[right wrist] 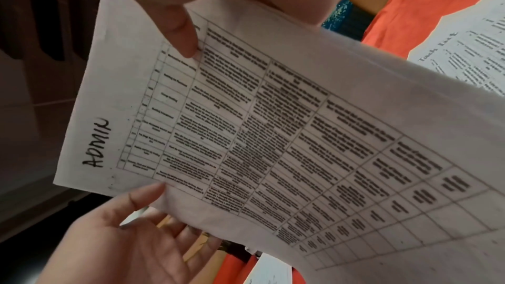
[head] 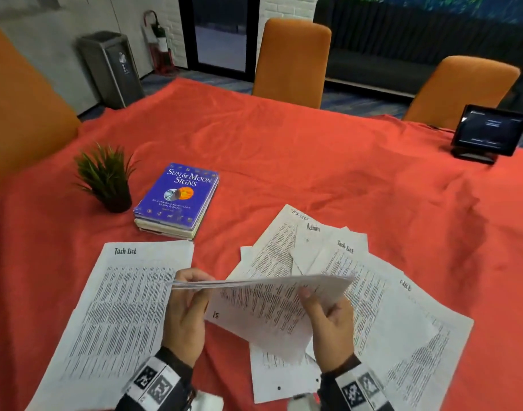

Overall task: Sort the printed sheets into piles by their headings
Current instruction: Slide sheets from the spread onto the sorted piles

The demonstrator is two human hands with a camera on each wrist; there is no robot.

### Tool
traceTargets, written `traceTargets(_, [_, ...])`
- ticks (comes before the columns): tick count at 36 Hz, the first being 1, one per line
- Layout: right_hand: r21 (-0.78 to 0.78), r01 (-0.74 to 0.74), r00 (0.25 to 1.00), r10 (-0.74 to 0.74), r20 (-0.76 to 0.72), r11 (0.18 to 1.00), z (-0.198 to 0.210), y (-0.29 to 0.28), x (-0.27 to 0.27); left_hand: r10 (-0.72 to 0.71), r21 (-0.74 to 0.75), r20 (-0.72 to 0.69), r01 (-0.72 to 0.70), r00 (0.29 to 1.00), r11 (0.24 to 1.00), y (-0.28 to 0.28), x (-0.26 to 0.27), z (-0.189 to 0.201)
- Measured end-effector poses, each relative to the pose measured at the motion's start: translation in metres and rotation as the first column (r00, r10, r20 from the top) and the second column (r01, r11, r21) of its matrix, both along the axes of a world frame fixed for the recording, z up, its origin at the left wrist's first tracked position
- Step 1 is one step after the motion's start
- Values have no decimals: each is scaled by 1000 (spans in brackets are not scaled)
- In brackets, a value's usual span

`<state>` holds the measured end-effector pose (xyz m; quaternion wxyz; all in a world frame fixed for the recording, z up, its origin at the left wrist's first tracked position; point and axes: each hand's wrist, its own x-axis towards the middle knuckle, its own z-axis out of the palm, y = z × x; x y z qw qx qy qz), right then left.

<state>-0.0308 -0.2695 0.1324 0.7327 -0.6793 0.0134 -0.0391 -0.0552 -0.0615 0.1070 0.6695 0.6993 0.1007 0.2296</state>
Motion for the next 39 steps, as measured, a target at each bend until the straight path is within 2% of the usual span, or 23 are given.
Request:
traceTargets(3, [-10,-12,1000,12,6,1000,-1,1,1,38,-41,-43,-40,998,998,-4,1,-3])
traceTargets(6, [-25,-14,998,15,55,1000,8,3,1,32,-29,-60,-34,998,999,-13,4,11])
traceTargets(8, [-18,0,993,2,115,1000,21,5,2,3,-89,-14,-4,1000,996,-17,7,28])
traceTargets(11, [36,16,985,-22,174,999,30,9,0,33,-120,32,-29,999,992,-16,6,40])
traceTargets(15, [-34,11,994,-7,108,999,7,16,-7,44,-128,-47,-50,998,991,-12,-1,19])
traceTargets(18, [-102,16,999,-13,35,995,-15,20,-11,-18,-85,-136,7,991,996,-9,-4,-6])
traceTargets(22, [-122,22,1000,-21,11,992,-17,31,-7,-60,-38,-242,52,968,998,-1,-8,-15])
traceTargets(25, [-110,6,1000,-5,9,994,-6,48,4,23,-12,-268,-27,963,1000,18,-8,0])
traceTargets(28, [-133,-69,997,66,-27,989,-6,75,15,133,81,-281,-115,950,990,58,-7,10])
traceTargets(31, [-244,-244,958,194,-210,939,-29,108,18,205,203,-432,-127,879,971,114,-10,-4])
traceTargets(34, [-300,-459,847,310,-431,836,-62,148,10,271,310,-581,-100,767,946,168,-21,-32])
traceTargets(36, [-327,-526,797,321,-511,785,-76,175,5,320,373,-629,-87,708,924,194,-28,-49])
traceTargets(39, [-316,-578,739,317,-595,753,-78,203,3,394,427,-671,-106,629,898,220,-35,-63])
